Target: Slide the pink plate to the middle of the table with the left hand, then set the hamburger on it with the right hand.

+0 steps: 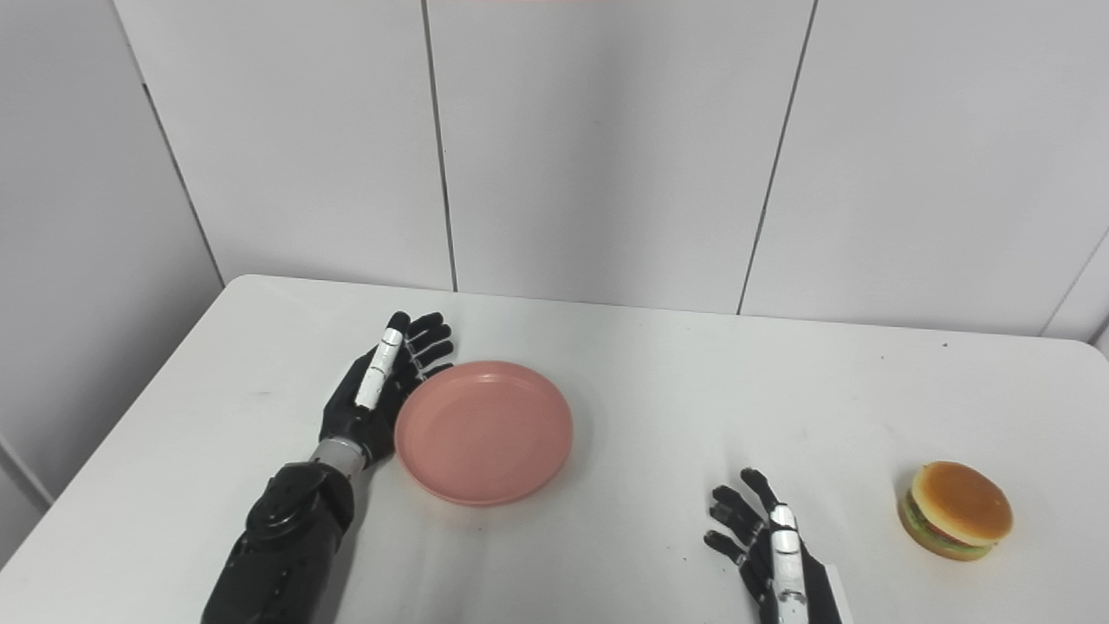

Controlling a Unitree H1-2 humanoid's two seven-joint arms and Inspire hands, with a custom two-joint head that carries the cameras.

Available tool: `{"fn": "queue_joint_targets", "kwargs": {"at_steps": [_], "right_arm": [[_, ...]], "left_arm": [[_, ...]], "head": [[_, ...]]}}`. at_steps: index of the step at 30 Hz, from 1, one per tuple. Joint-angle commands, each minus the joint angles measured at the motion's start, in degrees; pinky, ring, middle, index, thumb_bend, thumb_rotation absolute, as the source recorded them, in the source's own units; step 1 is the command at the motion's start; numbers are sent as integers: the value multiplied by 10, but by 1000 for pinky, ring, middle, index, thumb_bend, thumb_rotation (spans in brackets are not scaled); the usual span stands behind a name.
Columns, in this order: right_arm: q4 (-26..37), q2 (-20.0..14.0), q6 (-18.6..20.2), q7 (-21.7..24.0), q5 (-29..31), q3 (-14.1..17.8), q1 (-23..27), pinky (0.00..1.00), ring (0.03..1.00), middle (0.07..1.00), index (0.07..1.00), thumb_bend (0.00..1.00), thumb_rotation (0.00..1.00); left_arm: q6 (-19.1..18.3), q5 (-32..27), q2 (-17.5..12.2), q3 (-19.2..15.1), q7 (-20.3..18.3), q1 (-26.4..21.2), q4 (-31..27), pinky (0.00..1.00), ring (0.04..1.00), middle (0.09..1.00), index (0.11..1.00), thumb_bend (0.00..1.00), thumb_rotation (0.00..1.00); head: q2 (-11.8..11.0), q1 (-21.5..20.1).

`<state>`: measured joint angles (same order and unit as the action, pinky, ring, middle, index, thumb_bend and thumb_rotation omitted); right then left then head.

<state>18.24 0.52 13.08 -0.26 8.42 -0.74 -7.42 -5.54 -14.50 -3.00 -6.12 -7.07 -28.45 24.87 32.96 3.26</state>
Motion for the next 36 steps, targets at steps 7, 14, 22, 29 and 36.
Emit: {"fn": "queue_joint_targets", "kwargs": {"at_steps": [7,14,22,29,36], "right_arm": [[9,28,-1,-20,-22,-19,-34,760,822,816,874,698,1000],[-10,50,-26,-45,-53,-37,-27,746,802,799,859,683,1000],[-45,78,-87,-75,-100,-63,-28,697,751,758,805,701,1000],[-50,91,-114,-95,-142,-80,-33,694,750,766,784,652,1000],[-52,93,-121,-103,-156,-87,-31,687,756,782,801,628,1000]], "left_arm": [[-57,26,29,23,28,24,-36,732,844,826,725,648,733],[-63,18,42,17,26,27,-39,789,868,852,736,580,714],[-84,-14,32,-6,10,28,-46,833,885,860,745,590,688],[-105,-29,36,-16,15,33,-55,825,875,843,712,614,664],[-105,-33,38,-13,12,33,-50,841,875,839,734,600,670]], "head": [[9,-50],[2,-86],[-4,-160],[0,-198],[0,-208]]}}
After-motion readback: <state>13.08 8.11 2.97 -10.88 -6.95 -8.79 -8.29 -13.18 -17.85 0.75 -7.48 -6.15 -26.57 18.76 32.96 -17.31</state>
